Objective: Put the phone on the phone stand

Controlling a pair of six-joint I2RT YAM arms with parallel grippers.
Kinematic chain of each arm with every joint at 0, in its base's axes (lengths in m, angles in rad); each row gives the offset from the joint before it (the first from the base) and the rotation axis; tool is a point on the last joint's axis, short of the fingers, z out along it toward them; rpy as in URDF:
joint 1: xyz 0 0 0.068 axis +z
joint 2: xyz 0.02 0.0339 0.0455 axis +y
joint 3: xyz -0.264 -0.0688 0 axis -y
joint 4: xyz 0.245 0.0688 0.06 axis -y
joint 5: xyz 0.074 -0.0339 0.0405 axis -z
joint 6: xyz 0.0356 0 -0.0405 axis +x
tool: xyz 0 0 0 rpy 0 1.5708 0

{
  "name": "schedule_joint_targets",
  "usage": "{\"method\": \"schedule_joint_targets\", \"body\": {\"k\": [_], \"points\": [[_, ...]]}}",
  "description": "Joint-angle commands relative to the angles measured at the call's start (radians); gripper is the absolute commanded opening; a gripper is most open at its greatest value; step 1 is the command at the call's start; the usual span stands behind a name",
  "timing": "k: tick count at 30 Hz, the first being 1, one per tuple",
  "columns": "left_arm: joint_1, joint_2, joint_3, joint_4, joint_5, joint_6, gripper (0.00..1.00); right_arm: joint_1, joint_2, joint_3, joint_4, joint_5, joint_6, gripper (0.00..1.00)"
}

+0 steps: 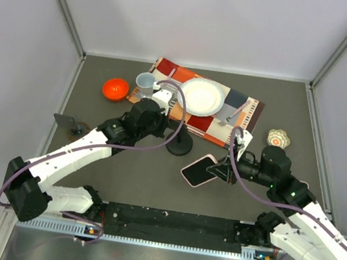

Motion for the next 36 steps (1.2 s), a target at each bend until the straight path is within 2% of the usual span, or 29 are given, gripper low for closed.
{"method": "schedule_joint_targets", "body": {"k": [1,2,3,7,12,17,21,25,29,36], "points": [[-0.008,-0.039,-0.009,0.014,0.21,0.091,0.0,0.005,0.071,0.128,0.11,-0.139,-0.073,0.0],[-0.008,-0.044,-0.009,0.011,0.219,0.108,0.0,0.006,0.113,0.14,0.121,-0.159,-0.084,0.0],[-0.008,-0.05,-0.01,0.009,0.289,0.117,0.0,0.006,0.131,0.152,0.128,-0.194,-0.099,0.0],[-0.006,-0.079,-0.032,0.02,0.394,0.159,0.0,0.006,0.206,0.217,0.173,-0.348,-0.28,0.0],[-0.006,-0.09,-0.044,0.02,0.406,0.165,0.0,0.0,0.337,0.359,0.133,-0.452,-0.4,0.0],[-0.008,-0.102,-0.07,0.041,0.406,0.189,0.0,0.0,0.419,0.427,0.121,-0.567,-0.581,0.0],[-0.008,-0.096,-0.073,0.067,0.474,0.225,0.0,-0.005,0.531,0.519,0.067,-0.66,-0.722,0.0],[-0.008,-0.096,-0.046,0.034,0.515,0.257,0.0,-0.021,0.631,0.597,-0.014,-0.714,-0.869,0.0],[-0.008,-0.11,-0.01,-0.032,0.509,0.307,0.0,-0.055,0.671,0.651,-0.039,-0.776,-0.899,0.0],[-0.008,-0.139,-0.019,-0.023,0.554,0.369,0.0,-0.058,0.734,0.665,-0.151,-0.754,-1.005,0.0]]}}
